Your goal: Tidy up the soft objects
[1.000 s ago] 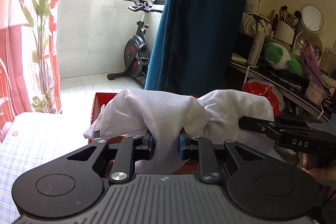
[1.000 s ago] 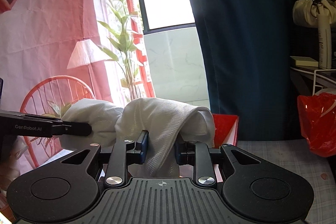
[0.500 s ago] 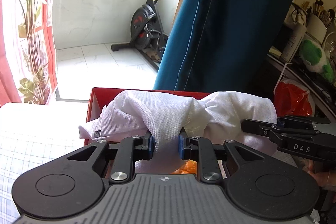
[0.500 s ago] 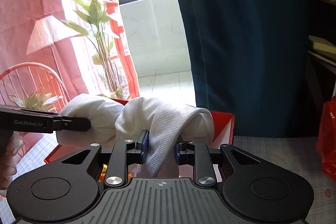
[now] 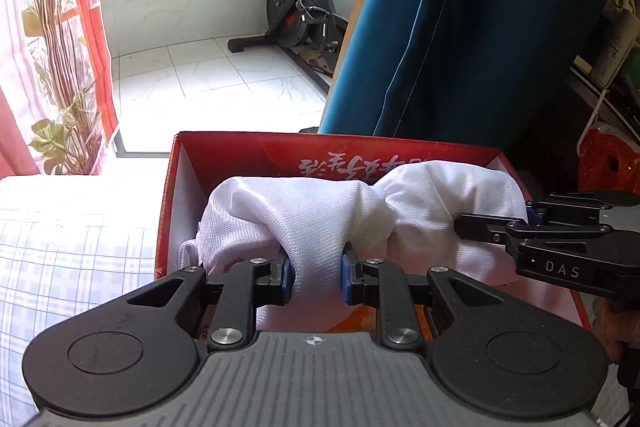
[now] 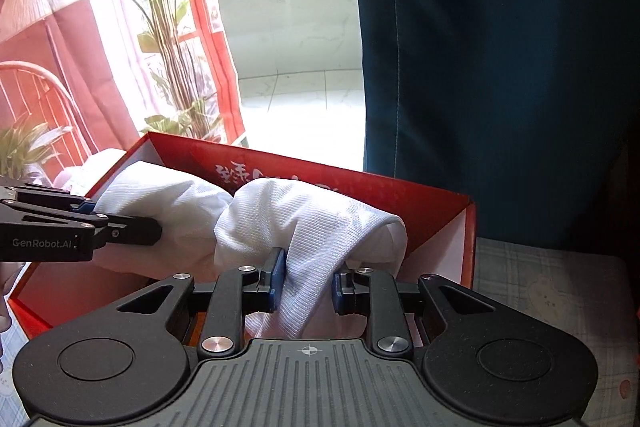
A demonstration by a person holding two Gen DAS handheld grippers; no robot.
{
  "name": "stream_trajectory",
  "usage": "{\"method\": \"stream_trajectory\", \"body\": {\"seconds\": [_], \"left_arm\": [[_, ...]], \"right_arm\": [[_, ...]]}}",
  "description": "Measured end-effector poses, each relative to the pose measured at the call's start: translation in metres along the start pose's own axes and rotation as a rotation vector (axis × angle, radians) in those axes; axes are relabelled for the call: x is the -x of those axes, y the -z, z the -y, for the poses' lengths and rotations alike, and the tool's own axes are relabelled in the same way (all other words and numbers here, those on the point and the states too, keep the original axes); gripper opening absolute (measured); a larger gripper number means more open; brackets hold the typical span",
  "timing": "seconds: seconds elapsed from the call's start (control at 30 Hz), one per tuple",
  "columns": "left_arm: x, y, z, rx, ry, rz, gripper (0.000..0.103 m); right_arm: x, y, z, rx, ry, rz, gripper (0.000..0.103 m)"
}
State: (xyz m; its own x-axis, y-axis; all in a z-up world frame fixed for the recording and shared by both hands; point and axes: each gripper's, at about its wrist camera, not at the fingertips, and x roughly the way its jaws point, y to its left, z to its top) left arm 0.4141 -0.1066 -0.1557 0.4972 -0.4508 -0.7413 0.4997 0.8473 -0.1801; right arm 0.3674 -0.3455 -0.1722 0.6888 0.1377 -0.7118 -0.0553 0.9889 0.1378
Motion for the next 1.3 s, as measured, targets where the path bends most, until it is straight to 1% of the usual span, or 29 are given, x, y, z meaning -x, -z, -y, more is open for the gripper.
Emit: {"method": "stream_trajectory", "body": {"seconds": [0.07,0.13,0.17,0.2,0.23,0.27,0.33,0.4,0.47,0.53,0.6,0.63,0.73,0.93,1.07,1.17,1.3], "left_arm": [[-0.002,0.0,0.0,-0.006,-0.005,-0.002,0.029],[-0.001,0.001,-0.001,-0.009,-0.02,0.008,0.041],[0.003,0.001,-0.001,-0.013,-0.017,0.02,0.045],[0.006,0.0,-0.001,-0.015,-0.014,0.033,0.052],[0.01,0.001,-0.001,-0.016,-0.014,0.046,0.06],[0.016,0.001,0.0,-0.016,-0.017,0.065,0.062],[0.026,0.001,0.001,-0.018,-0.022,0.096,0.07],[0.036,0.003,0.005,-0.031,-0.019,0.115,0.071],[0.044,0.006,0.011,-0.052,-0.025,0.128,0.073],[0.055,0.012,0.017,-0.08,-0.038,0.146,0.078],[0.065,0.02,0.022,-0.105,-0.053,0.168,0.08],[0.071,0.024,0.024,-0.113,-0.061,0.177,0.081],[0.089,0.038,0.028,-0.107,-0.085,0.2,0.082],[0.125,0.068,0.031,-0.072,-0.099,0.245,0.082],[0.145,0.096,0.037,-0.052,-0.111,0.255,0.082],[0.154,0.119,0.04,-0.045,-0.121,0.255,0.082],[0.159,0.153,0.045,-0.048,-0.122,0.224,0.082]], "right_arm": [[-0.007,-0.001,0.001,-0.007,0.011,-0.023,0.022],[-0.012,-0.001,0.0,-0.005,0.03,-0.037,0.025],[-0.012,0.0,-0.002,0.003,0.045,-0.037,0.032],[-0.012,0.0,-0.004,0.014,0.061,-0.032,0.036],[-0.011,0.002,-0.006,0.023,0.066,-0.025,0.037],[-0.009,0.003,-0.009,0.031,0.063,-0.014,0.038],[-0.004,0.004,-0.012,0.045,0.072,0.004,0.044],[0.003,0.007,-0.015,0.051,0.073,0.023,0.049],[0.012,0.009,-0.017,0.063,0.076,0.047,0.051],[0.023,0.012,-0.02,0.071,0.072,0.073,0.053],[0.034,0.016,-0.023,0.069,0.068,0.103,0.057],[0.041,0.017,-0.022,0.067,0.062,0.119,0.057],[0.063,0.028,-0.026,0.052,0.048,0.17,0.059],[0.105,0.057,-0.035,0.057,0.019,0.241,0.06],[0.125,0.08,-0.04,0.043,-0.012,0.26,0.06],[0.137,0.1,-0.041,0.02,-0.035,0.253,0.06],[0.148,0.129,-0.045,0.019,-0.055,0.235,0.06]]}}
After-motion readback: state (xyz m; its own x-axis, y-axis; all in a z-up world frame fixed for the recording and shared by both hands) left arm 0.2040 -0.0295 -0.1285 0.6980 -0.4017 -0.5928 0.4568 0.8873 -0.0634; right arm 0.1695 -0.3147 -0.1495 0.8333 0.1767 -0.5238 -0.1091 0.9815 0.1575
